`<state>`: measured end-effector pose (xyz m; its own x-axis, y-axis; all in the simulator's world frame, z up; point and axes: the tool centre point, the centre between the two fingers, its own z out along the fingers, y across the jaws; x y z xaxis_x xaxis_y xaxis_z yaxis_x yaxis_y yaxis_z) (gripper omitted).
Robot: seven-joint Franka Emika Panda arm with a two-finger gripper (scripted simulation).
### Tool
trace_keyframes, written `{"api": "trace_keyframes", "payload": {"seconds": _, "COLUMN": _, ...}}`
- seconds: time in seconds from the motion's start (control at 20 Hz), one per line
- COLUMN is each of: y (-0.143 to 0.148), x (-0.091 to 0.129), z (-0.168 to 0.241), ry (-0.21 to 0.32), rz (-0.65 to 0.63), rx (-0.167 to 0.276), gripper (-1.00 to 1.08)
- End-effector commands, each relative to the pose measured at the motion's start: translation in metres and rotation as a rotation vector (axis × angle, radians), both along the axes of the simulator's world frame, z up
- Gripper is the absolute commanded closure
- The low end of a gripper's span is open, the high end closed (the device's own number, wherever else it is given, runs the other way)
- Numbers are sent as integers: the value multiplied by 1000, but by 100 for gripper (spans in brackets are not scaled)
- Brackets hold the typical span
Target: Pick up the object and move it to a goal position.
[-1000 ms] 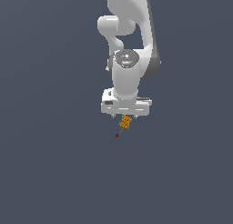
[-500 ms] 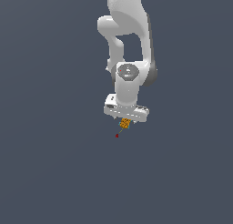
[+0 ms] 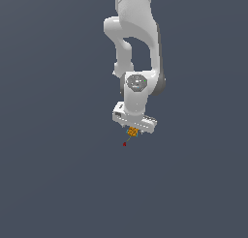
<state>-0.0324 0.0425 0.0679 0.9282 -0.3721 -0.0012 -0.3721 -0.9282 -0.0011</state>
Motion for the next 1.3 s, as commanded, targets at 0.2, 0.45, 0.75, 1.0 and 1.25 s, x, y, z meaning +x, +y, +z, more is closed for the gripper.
{"api": "trace_keyframes", "payload": {"seconds": 0.2, "y": 0, "x": -1, "z": -3, "ry": 0, "rz": -7, "rx": -1, "gripper": -92}}
{"api": "trace_keyframes", "payload": {"seconds": 0.45, "y": 0, "x": -1, "z": -18, "ry": 0, "rz": -8, "rx": -1, "gripper": -92}}
{"api": "trace_keyframes", "payload": {"seconds": 0.75, "y": 0, "x": -2, "z": -46, "ry": -1, "rz": -11, "rx": -1, "gripper": -92}}
{"api": "trace_keyframes", "payload": {"seconds": 1.0, "y": 0, "x": -1, "z": -53, "ry": -1, "rz": -11, "rx": -1, "gripper": -92}}
{"api": "trace_keyframes", "payload": {"seconds": 1.25, "y": 0, "x": -1, "z": -53, "ry": -1, "rz": -11, "rx": -1, "gripper": 108}}
